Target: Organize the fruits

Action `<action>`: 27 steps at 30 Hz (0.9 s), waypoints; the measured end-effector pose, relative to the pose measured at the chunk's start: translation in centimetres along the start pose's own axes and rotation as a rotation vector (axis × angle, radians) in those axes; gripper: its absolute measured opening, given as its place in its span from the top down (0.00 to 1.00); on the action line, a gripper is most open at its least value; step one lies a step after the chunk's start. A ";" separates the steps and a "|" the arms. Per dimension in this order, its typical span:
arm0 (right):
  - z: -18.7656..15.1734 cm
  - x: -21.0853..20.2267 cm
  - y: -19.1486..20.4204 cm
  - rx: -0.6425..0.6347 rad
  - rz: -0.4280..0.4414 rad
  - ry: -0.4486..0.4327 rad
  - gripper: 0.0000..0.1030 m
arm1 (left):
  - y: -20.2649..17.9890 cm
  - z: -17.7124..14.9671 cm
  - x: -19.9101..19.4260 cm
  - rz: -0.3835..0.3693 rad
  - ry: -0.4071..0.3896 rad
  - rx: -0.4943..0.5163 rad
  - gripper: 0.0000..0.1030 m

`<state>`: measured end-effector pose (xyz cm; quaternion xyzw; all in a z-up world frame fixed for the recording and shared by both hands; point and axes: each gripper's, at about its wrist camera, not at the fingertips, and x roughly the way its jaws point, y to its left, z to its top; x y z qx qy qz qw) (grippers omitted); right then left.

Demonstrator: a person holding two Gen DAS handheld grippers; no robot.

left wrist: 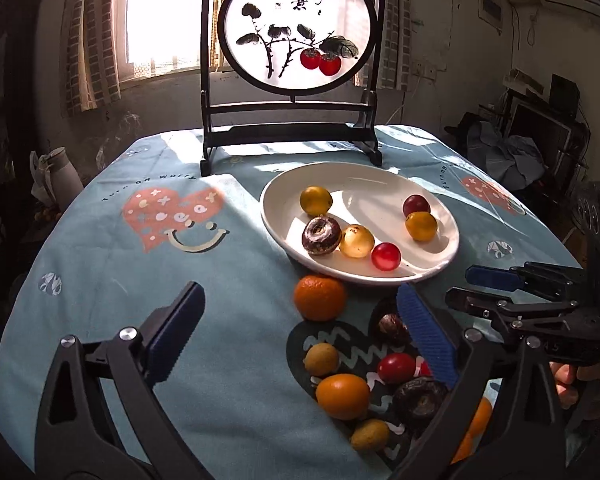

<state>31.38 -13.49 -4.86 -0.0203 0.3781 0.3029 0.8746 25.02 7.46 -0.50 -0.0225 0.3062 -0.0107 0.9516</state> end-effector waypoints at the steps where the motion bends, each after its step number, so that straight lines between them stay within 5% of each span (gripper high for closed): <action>1: -0.7 -0.3 0.1 0.004 0.010 0.011 0.53 | 0.0 -0.9 -0.4 0.025 0.000 -0.011 0.04; 9: -3.7 -1.9 1.7 -0.062 -0.001 0.125 0.53 | 1.1 -3.5 -2.0 0.133 0.013 -0.042 0.04; 13: -4.4 -3.2 2.7 -0.116 0.101 0.145 0.53 | 1.7 -3.6 -1.5 0.099 0.053 -0.080 0.04; 27: -6.4 -2.8 4.4 -0.230 0.126 0.224 0.53 | 0.6 -3.6 -2.3 0.104 0.020 -0.032 0.04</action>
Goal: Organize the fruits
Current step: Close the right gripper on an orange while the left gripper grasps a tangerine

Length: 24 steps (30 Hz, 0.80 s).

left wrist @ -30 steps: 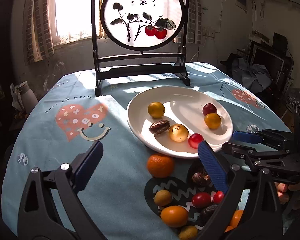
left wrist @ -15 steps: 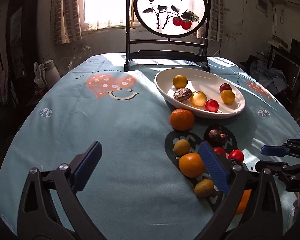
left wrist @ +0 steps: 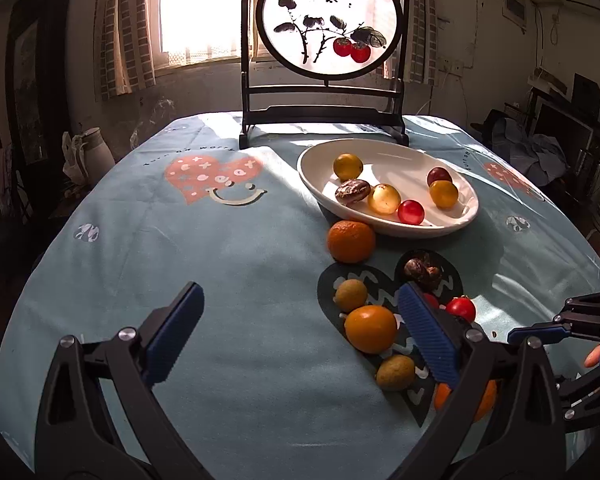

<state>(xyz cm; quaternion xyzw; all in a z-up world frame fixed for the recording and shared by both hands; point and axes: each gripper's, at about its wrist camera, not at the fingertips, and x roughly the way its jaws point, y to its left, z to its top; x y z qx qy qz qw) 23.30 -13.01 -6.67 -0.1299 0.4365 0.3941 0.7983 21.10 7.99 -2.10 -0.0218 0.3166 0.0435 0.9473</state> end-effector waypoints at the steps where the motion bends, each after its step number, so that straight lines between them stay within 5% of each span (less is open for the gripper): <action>1: 0.0 0.0 0.0 0.000 -0.002 0.002 0.53 | -0.1 0.0 -0.1 0.003 -0.003 0.005 0.04; 18: -0.2 1.6 0.1 -0.009 -0.016 0.013 0.53 | -0.2 -0.1 -0.6 -0.012 -0.019 0.013 0.04; 24: -0.1 1.6 0.1 -0.003 0.001 -0.006 0.62 | -0.7 -0.4 -1.1 -0.035 -0.024 0.048 0.04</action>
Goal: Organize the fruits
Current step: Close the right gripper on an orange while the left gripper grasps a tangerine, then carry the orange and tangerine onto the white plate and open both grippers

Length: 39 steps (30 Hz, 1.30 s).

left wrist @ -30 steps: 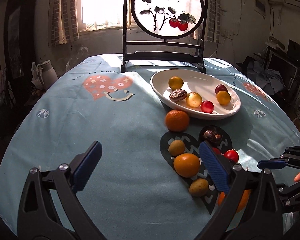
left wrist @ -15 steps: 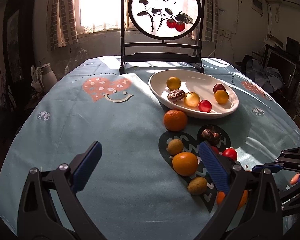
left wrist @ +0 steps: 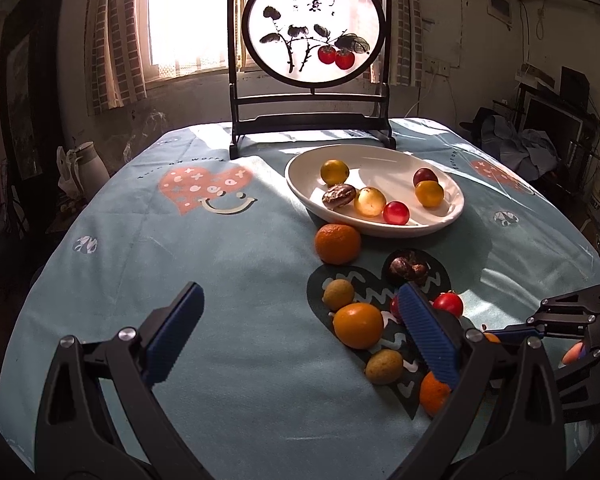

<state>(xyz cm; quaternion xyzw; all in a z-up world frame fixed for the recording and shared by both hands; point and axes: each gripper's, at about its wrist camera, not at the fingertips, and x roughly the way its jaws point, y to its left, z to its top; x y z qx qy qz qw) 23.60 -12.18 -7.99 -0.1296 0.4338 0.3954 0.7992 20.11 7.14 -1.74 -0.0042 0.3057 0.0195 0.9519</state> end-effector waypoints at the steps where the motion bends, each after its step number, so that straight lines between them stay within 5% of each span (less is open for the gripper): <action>1: 0.0 -0.1 -0.3 0.016 0.009 -0.001 0.62 | -0.2 0.0 0.0 -0.037 0.010 0.014 0.04; 6: 0.4 -1.2 -3.6 0.187 0.026 -0.047 0.62 | -2.1 -1.0 -1.1 -0.407 0.086 0.115 0.05; 8: 0.4 -1.5 -4.8 0.241 0.015 -0.054 0.62 | -3.9 -2.0 -1.5 -0.471 0.109 0.205 0.13; 13: 0.3 -1.3 -5.3 0.265 0.007 -0.037 0.62 | -7.2 -4.2 -0.7 -0.477 0.192 0.352 0.38; 22: 0.2 -1.2 -5.0 0.244 0.002 -0.035 0.62 | -6.5 -4.1 1.2 -0.454 0.245 0.290 0.39; 28: 0.2 -1.4 -4.7 0.237 0.016 -0.041 0.62 | -6.4 -3.9 2.4 -0.487 0.286 0.266 0.53; 39: 0.3 -1.6 -5.1 0.253 0.008 -0.047 0.62 | -7.6 -4.4 3.4 -0.502 0.327 0.284 0.56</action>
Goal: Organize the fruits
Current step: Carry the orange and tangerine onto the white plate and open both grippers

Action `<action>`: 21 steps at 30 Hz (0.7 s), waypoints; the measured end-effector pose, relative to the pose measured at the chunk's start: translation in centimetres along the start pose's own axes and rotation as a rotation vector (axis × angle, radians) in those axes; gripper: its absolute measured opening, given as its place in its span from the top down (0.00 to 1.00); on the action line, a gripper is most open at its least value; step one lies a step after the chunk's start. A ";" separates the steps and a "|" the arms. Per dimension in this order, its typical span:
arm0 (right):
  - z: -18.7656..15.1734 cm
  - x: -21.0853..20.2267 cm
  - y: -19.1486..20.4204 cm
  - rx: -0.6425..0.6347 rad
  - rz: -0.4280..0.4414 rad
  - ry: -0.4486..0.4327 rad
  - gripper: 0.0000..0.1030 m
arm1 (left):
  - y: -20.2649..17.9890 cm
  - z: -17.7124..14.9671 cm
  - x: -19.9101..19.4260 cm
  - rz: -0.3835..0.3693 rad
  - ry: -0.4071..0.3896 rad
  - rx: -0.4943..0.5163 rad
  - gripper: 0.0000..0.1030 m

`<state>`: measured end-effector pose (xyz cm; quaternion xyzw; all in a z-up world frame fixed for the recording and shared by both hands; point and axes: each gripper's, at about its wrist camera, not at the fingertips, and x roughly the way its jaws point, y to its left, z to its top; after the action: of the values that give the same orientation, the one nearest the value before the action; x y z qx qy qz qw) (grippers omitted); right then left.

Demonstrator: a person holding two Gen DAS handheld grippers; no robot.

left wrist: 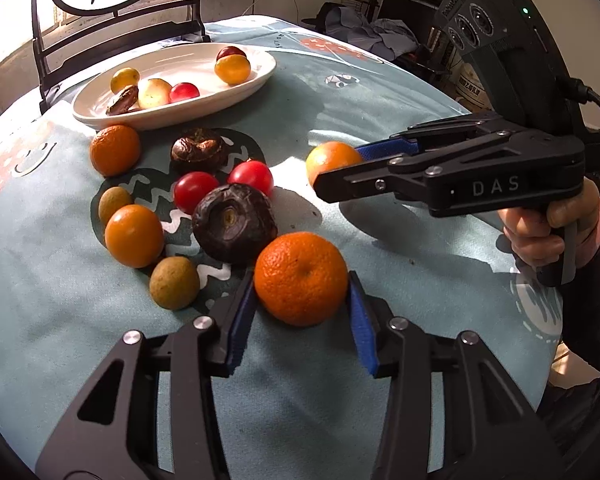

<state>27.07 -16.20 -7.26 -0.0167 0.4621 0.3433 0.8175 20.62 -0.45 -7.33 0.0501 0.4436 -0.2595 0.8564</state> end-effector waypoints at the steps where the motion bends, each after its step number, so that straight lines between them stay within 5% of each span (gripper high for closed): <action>1: 0.0 0.0 -0.1 0.003 -0.001 0.002 0.62 | 0.0 0.0 0.0 0.002 -0.002 -0.001 0.57; 7: 0.0 0.0 -0.6 0.025 0.033 -0.001 0.62 | 0.6 0.1 -1.3 -0.019 -0.050 -0.039 0.57; 12: 0.9 -1.8 -0.9 0.027 0.041 -0.149 0.62 | 3.1 1.7 -3.9 -0.098 -0.160 -0.156 0.57; 21: 7.2 -0.4 -3.4 0.091 -0.068 -0.307 0.62 | 10.1 10.2 -3.3 0.059 -0.236 -0.290 0.57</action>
<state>34.22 -16.53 -3.86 0.0575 0.3462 0.2927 0.8895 31.50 6.34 -0.02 -0.0918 0.3712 -0.1717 0.9079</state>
